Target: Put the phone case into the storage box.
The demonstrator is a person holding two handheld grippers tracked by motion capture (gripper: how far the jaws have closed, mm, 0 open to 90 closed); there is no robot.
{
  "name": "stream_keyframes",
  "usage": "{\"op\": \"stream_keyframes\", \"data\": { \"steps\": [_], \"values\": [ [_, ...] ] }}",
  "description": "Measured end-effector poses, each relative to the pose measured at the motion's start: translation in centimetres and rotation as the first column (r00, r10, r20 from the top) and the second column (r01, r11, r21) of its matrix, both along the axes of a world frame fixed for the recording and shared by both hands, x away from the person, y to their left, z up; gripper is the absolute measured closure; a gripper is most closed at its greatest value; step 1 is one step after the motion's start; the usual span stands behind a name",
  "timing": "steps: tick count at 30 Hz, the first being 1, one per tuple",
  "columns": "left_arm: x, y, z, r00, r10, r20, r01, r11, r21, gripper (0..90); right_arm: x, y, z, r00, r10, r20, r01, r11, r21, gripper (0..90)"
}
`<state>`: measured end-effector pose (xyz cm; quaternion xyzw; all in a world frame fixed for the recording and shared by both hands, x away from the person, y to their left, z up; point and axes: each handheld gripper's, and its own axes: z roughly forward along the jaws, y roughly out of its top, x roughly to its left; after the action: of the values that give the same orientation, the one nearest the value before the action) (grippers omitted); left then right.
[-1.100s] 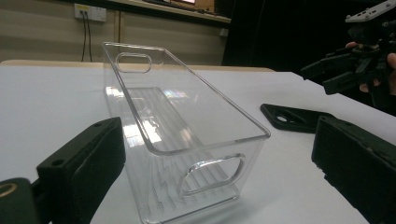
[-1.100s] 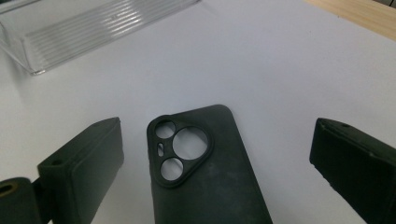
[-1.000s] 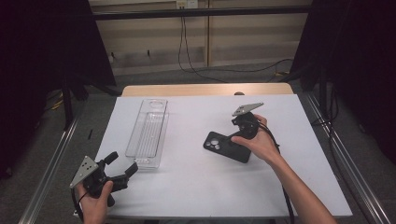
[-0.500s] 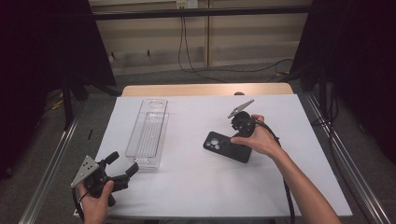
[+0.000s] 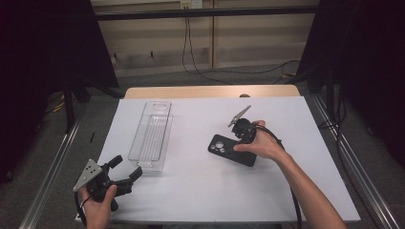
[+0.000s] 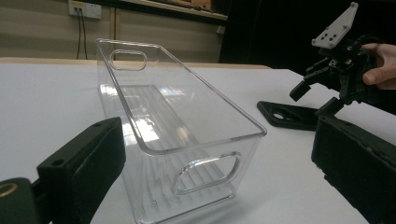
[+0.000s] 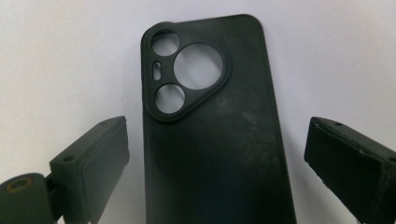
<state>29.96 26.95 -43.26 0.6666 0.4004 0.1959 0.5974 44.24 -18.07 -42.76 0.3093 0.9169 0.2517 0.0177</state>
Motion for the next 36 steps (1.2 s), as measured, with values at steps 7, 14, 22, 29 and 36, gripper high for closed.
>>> {"op": "stream_keyframes", "data": {
  "steps": [7,14,22,29,36],
  "values": [
    [0.0,0.0,0.0,1.0000,-0.004,-0.003,0.004,1.0000,-0.001,3.0,0.0,0.4,-0.6,0.9996,0.022,-0.016,-0.023,0.999,-0.036,5.4],
    [0.0,0.1,0.0,1.0000,-0.001,-0.005,0.001,1.0000,-0.003,3.0,0.0,0.8,-1.2,0.9994,0.027,-0.021,-0.028,0.996,-0.084,6.2],
    [0.0,0.1,0.0,1.0000,-0.004,-0.003,0.004,1.0000,-0.002,3.0,-0.2,1.2,-1.5,0.9977,0.067,0.004,-0.066,0.989,-0.131,5.3],
    [0.0,0.1,0.0,1.0000,-0.004,-0.006,0.004,1.0000,-0.003,3.0,-0.2,1.2,-1.6,0.9980,0.064,0.005,-0.062,0.989,-0.134,5.5],
    [0.0,0.1,0.0,1.0000,-0.003,-0.005,0.003,1.0000,-0.002,3.0,-0.3,1.1,-1.6,0.9982,0.060,0.011,-0.058,0.990,-0.126,5.9]
  ]
}}
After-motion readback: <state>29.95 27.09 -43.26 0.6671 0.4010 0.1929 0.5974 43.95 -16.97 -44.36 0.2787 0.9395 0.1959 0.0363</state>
